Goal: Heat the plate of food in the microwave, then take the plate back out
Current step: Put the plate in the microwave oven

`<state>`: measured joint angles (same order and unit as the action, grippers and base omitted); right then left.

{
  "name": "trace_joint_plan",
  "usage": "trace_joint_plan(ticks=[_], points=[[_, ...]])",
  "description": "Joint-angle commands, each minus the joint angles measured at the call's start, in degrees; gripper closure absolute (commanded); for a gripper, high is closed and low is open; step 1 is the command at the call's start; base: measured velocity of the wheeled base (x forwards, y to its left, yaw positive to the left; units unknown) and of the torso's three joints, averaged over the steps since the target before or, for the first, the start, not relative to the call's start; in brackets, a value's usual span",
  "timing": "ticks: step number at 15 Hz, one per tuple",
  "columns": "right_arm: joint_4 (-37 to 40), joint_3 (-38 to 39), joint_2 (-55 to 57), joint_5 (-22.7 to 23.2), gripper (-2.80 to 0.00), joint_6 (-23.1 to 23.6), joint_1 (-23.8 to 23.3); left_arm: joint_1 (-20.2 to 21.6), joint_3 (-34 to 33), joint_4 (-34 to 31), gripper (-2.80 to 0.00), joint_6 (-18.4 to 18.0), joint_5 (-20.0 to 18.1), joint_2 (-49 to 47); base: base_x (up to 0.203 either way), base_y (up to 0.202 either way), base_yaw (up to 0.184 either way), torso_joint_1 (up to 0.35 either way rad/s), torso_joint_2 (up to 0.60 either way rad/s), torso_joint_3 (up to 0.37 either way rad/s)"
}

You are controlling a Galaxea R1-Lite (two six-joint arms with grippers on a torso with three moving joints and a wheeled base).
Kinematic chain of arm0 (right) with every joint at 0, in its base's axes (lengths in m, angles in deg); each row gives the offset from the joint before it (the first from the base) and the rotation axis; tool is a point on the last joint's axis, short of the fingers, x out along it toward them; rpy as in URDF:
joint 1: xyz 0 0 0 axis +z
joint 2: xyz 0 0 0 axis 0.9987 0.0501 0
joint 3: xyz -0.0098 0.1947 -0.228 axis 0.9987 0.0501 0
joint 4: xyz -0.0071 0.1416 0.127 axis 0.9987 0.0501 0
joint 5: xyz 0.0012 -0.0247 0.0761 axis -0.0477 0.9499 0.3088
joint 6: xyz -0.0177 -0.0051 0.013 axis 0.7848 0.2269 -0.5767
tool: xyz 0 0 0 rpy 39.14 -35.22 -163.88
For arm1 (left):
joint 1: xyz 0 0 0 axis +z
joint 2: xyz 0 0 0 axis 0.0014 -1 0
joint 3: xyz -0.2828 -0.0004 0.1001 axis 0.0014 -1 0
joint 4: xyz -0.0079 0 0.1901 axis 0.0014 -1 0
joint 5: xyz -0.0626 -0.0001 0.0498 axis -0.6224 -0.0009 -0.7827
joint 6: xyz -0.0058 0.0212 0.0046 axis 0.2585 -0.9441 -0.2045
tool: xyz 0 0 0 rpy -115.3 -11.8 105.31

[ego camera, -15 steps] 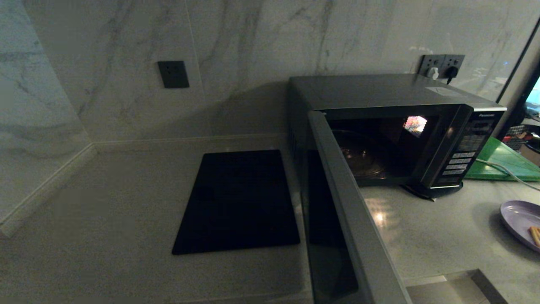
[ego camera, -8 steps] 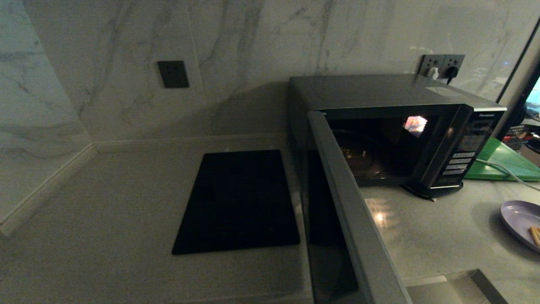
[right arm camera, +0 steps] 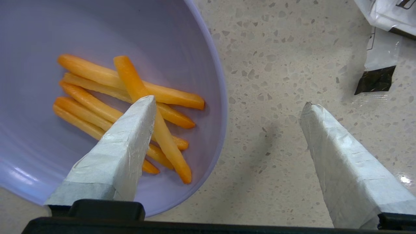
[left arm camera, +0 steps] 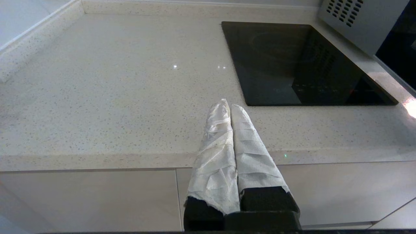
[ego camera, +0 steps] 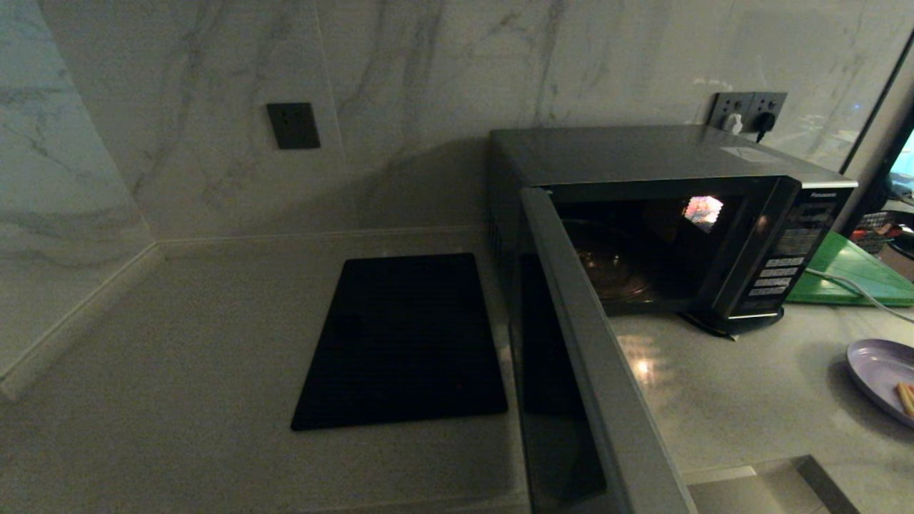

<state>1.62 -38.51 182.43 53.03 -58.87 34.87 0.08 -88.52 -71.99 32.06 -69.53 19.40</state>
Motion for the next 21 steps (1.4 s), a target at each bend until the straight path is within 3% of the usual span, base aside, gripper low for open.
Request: trace_joint_plan(ticks=[1,21], points=[[0.25,-0.22,0.44,-0.08,-2.8,-0.1,0.32,0.02,0.0,-0.05,0.0,0.04,0.03,0.01,0.0,0.0,0.0,0.0,0.0,0.0],[0.25,-0.41,1.69,-2.55,-2.8,-0.09,1.19,0.02,0.0,-0.01,0.0,0.04,0.03,0.01,0.0,0.0,0.0,0.0,0.0,0.0]])
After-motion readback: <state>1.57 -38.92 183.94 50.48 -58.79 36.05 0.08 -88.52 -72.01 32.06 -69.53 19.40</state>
